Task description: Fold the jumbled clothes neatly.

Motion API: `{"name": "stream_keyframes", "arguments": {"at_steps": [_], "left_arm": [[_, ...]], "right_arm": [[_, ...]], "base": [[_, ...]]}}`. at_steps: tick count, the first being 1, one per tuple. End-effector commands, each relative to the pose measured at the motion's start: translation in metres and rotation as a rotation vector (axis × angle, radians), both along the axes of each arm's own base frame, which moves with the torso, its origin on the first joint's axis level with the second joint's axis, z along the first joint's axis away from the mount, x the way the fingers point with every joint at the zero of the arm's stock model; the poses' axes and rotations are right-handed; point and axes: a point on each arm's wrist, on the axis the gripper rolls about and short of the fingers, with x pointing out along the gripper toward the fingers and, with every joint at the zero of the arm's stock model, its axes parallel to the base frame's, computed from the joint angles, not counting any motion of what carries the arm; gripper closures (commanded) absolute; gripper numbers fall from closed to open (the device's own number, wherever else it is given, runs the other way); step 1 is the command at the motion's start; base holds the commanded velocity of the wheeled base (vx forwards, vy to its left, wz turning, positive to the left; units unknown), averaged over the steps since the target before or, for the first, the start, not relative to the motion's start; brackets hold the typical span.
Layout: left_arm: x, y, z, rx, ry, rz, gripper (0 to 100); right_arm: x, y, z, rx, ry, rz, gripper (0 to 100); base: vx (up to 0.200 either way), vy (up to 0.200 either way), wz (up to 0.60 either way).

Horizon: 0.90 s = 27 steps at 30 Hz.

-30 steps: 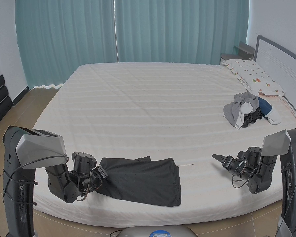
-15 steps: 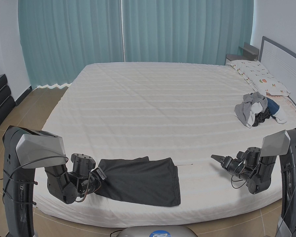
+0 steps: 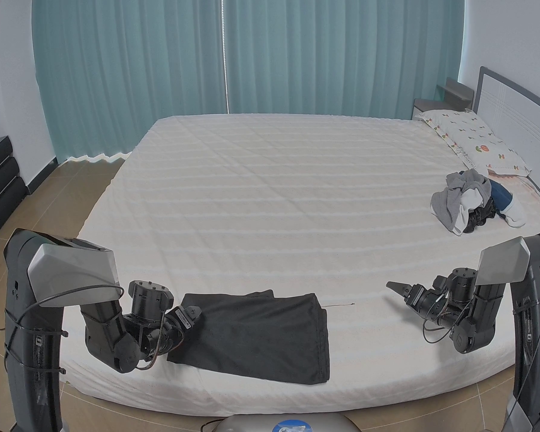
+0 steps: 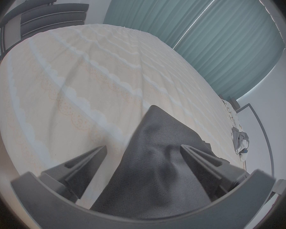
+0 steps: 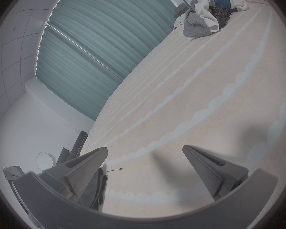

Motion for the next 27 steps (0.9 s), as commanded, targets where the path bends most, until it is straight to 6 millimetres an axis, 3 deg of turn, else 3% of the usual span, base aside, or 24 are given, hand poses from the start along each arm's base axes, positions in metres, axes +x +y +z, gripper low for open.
{"name": "stream_keyframes", "arguments": {"at_steps": [1, 6, 14, 20, 21, 26, 27], "left_arm": [[-0.002, 0.002, 0.002, -0.001, 0.002, 0.005, 0], [0.002, 0.013, 0.014, -0.017, -0.029, 0.037, 0], [0.006, 0.051, 0.037, -0.095, -0.078, 0.127, 0], [-0.002, 0.061, 0.082, -0.105, -0.202, 0.150, 0], [-0.009, 0.063, 0.100, -0.103, -0.258, 0.148, 0], [-0.031, 0.081, 0.146, -0.023, -0.482, 0.134, 0], [-0.031, 0.081, 0.146, -0.023, -0.482, 0.134, 0]], "right_arm": [[0.001, 0.000, 0.002, 0.000, -0.013, 0.001, 0], [0.003, 0.000, 0.003, 0.000, -0.024, -0.001, 0], [0.008, 0.007, 0.024, -0.027, -0.093, 0.012, 0], [-0.010, 0.001, 0.078, -0.099, -0.198, -0.037, 0], [-0.026, 0.000, 0.102, -0.102, -0.231, -0.042, 0], [-0.077, -0.001, 0.156, -0.184, -0.342, -0.025, 0], [-0.077, -0.001, 0.156, -0.184, -0.342, -0.025, 0]], "base": [[0.000, 0.000, 0.00], [0.000, 0.000, 0.00], [0.000, 0.000, 0.00], [0.000, 0.000, 0.00], [0.000, 0.000, 0.00], [0.000, 0.000, 0.00], [0.000, 0.000, 0.00]]}}
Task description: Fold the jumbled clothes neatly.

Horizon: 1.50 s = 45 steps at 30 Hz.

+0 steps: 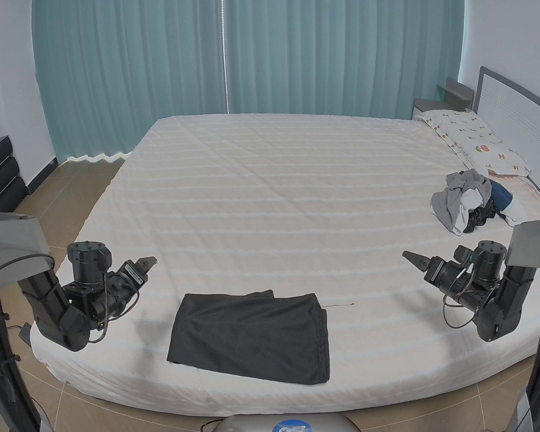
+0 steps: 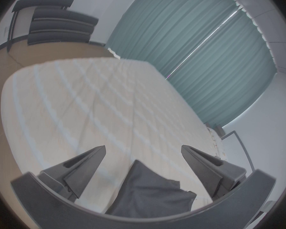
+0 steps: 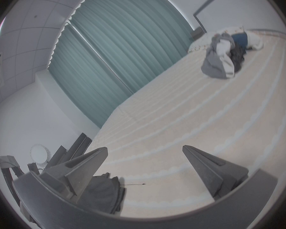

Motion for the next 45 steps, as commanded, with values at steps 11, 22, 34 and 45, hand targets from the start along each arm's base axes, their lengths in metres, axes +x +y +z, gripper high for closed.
{"name": "stream_keyframes", "arguments": {"at_steps": [11, 22, 34, 45], "left_arm": [[-0.131, 0.026, 0.142, 0.360, -0.586, -0.001, 0], [-0.223, 0.029, 0.134, 0.641, -0.650, -0.039, 0], [-0.323, 0.033, 0.088, 0.900, -0.611, -0.110, 0], [-0.337, 0.033, 0.047, 0.949, -0.463, -0.099, 0]], "right_arm": [[-0.188, 0.003, 0.137, -0.371, -0.483, 0.061, 0], [-0.292, -0.006, 0.129, -0.489, -0.462, 0.048, 0], [-0.369, -0.011, 0.074, -0.634, -0.306, -0.059, 0], [-0.363, -0.014, 0.072, -0.758, -0.359, -0.229, 0]], "base": [[0.000, 0.000, 0.00], [0.000, 0.000, 0.00], [0.000, 0.000, 0.00], [0.000, 0.000, 0.00]]}}
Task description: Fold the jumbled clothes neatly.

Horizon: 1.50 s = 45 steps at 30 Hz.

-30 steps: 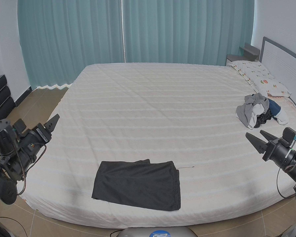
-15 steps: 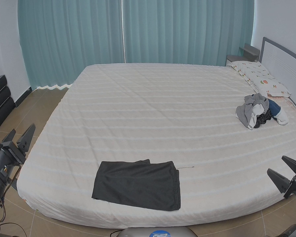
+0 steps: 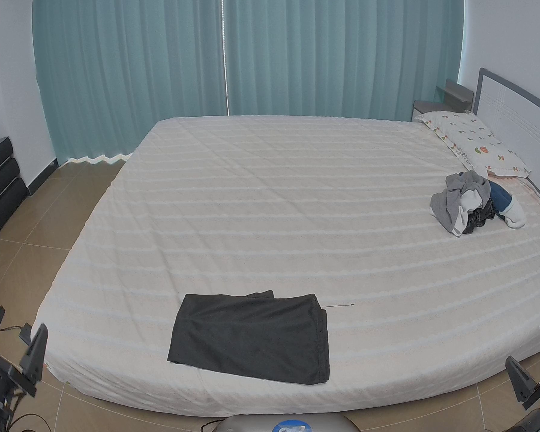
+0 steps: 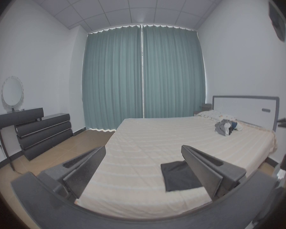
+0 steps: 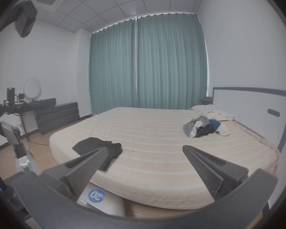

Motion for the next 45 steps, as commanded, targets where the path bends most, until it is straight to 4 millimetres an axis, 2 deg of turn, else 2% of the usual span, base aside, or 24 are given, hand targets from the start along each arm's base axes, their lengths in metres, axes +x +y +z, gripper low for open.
{"name": "stream_keyframes", "arguments": {"at_steps": [1, 4, 9, 13, 22, 28, 29, 31, 34, 38, 39, 42, 45], "left_arm": [[-0.0500, 0.0013, -0.0528, 0.130, -0.051, 0.061, 0], [-0.0500, 0.0013, -0.0527, 0.121, -0.053, 0.060, 0], [-0.0498, -0.0005, -0.0526, 0.072, -0.055, -0.023, 0], [-0.0500, -0.0027, -0.0523, -0.030, -0.053, -0.120, 0], [-0.0501, -0.0029, -0.0517, -0.073, -0.051, -0.136, 0], [-0.0502, -0.0020, -0.0522, -0.069, -0.056, -0.090, 0], [-0.0500, 0.0001, -0.0527, -0.059, -0.058, 0.003, 0], [-0.0501, 0.0017, -0.0527, -0.049, -0.060, 0.070, 0], [-0.0498, 0.0016, -0.0526, -0.057, -0.057, 0.070, 0], [-0.0499, -0.0004, -0.0523, -0.070, -0.054, -0.024, 0], [-0.0501, -0.0024, -0.0521, -0.079, -0.051, -0.110, 0], [-0.0508, -0.0046, -0.0510, -0.112, -0.046, -0.213, 0], [-0.0508, -0.0047, -0.0508, -0.100, -0.048, -0.215, 0]], "right_arm": [[-0.0289, -0.0039, -0.0280, -0.116, -0.112, -0.186, 0], [-0.0289, -0.0042, -0.0282, -0.093, -0.107, -0.202, 0], [-0.0290, -0.0036, -0.0282, 0.040, -0.091, -0.181, 0], [-0.0289, -0.0034, -0.0282, 0.059, -0.092, -0.174, 0], [-0.0290, -0.0024, -0.0282, 0.079, -0.088, -0.129, 0], [-0.0279, -0.0033, -0.0286, 0.039, -0.111, -0.165, 0], [-0.0266, -0.0038, -0.0278, -0.003, -0.155, -0.186, 0], [-0.0265, -0.0038, -0.0278, 0.013, -0.156, -0.187, 0], [-0.0268, -0.0033, -0.0290, 0.062, -0.130, -0.165, 0], [-0.0278, -0.0024, -0.0283, 0.070, -0.114, -0.129, 0], [-0.0278, -0.0023, -0.0283, 0.065, -0.115, -0.124, 0], [-0.0275, -0.0026, -0.0287, 0.071, -0.111, -0.135, 0], [-0.0272, -0.0036, -0.0291, 0.018, -0.125, -0.181, 0]], "base": [[0.000, 0.000, 0.00], [0.000, 0.000, 0.00], [0.000, 0.000, 0.00], [0.000, 0.000, 0.00], [0.000, 0.000, 0.00], [0.000, 0.000, 0.00], [0.000, 0.000, 0.00], [0.000, 0.000, 0.00], [0.000, 0.000, 0.00], [0.000, 0.000, 0.00], [0.000, 0.000, 0.00], [0.000, 0.000, 0.00], [0.000, 0.000, 0.00]]}}
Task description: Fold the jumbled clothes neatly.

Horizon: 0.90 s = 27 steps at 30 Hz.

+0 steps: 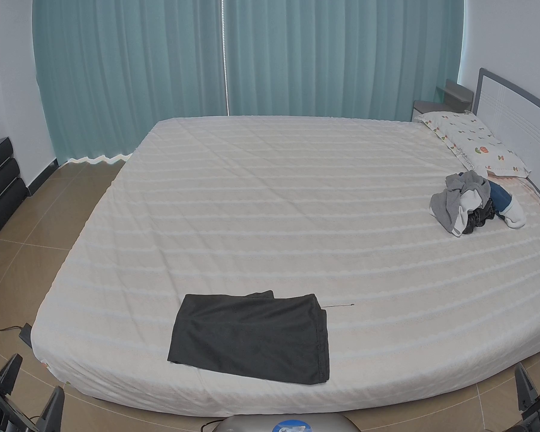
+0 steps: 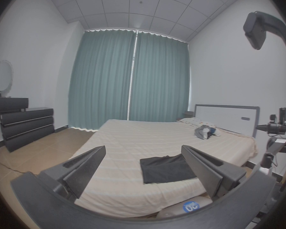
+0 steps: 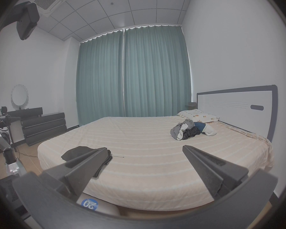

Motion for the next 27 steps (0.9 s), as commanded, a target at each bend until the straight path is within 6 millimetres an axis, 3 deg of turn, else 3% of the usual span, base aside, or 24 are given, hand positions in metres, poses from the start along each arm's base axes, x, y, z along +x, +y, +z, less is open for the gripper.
{"name": "stream_keyframes", "arguments": {"at_steps": [1, 11, 17, 19, 25, 27], "left_arm": [[0.0005, -0.0008, -0.0030, -0.008, 0.013, -0.037, 0], [0.0013, 0.0036, -0.0039, 0.047, 0.008, 0.162, 0], [0.0001, -0.0008, -0.0027, 0.058, 0.008, -0.035, 0], [0.0002, -0.0007, -0.0033, 0.055, 0.012, -0.031, 0], [0.0014, 0.0047, -0.0107, 0.056, 0.070, 0.210, 0], [0.0013, 0.0042, -0.0101, 0.061, 0.066, 0.190, 0]], "right_arm": [[-0.0002, -0.0011, -0.0015, -0.086, -0.017, -0.047, 0], [0.0008, -0.0009, -0.0074, -0.024, 0.027, -0.043, 0], [0.0008, -0.0008, -0.0077, -0.034, 0.025, -0.032, 0], [0.0008, -0.0008, -0.0077, -0.032, 0.025, -0.034, 0], [0.0007, -0.0008, -0.0073, -0.038, 0.023, -0.031, 0], [0.0008, -0.0008, -0.0077, -0.038, 0.024, -0.031, 0]], "base": [[0.000, 0.000, 0.00], [0.000, 0.000, 0.00], [0.000, 0.000, 0.00], [0.000, 0.000, 0.00], [0.000, 0.000, 0.00], [0.000, 0.000, 0.00]]}}
